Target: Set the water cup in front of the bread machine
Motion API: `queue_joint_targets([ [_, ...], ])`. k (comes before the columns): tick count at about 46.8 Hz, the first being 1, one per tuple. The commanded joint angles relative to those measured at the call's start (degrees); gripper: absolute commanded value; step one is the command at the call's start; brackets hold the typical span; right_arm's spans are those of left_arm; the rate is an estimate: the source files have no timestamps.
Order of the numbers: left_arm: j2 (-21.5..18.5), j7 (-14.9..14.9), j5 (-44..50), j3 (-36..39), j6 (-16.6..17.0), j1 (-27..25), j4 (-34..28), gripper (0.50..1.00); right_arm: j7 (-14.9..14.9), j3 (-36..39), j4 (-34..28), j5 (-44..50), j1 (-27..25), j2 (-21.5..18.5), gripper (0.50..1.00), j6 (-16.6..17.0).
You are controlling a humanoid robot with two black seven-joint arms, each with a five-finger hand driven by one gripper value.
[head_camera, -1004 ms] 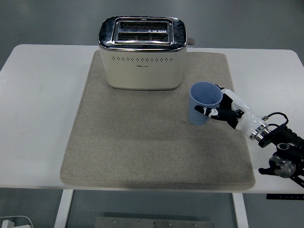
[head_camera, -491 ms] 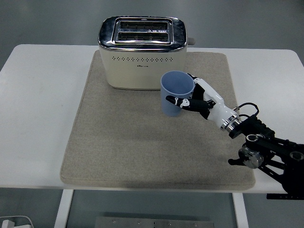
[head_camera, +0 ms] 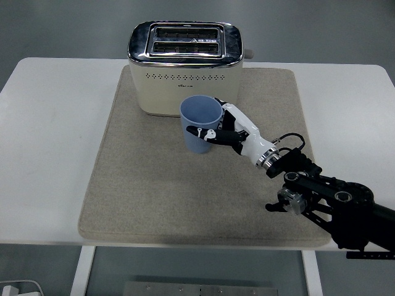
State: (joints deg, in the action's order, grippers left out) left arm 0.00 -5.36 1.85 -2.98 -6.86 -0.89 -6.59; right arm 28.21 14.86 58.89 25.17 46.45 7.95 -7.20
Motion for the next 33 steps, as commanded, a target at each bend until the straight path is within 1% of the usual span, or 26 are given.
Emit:
queue_joint_targets([
  [1, 0.0, 0.0, 0.0, -0.01, 0.0, 0.01, 0.0, 1.0, 0.01, -0.01, -0.96, -0.03, 0.49, -1.09, 0.539, -0.01],
  [9, 0.0, 0.0, 0.0, -0.01, 0.0, 0.01, 0.0, 1.0, 0.0, -0.01, -4.12, -0.03, 1.37, -4.34, 0.539, -0.71],
  [17, 0.0, 0.0, 0.0, -0.01, 0.0, 0.01, 0.0, 1.0, 0.01, -2.03, -7.11, -0.03, 2.51, -7.24, 0.539, -0.97],
  [33, 0.0, 0.0, 0.0, -0.01, 0.0, 0.01, 0.0, 1.0, 0.01, -2.03, -9.84, -0.12, 2.25, -7.95, 0.554, -1.41],
])
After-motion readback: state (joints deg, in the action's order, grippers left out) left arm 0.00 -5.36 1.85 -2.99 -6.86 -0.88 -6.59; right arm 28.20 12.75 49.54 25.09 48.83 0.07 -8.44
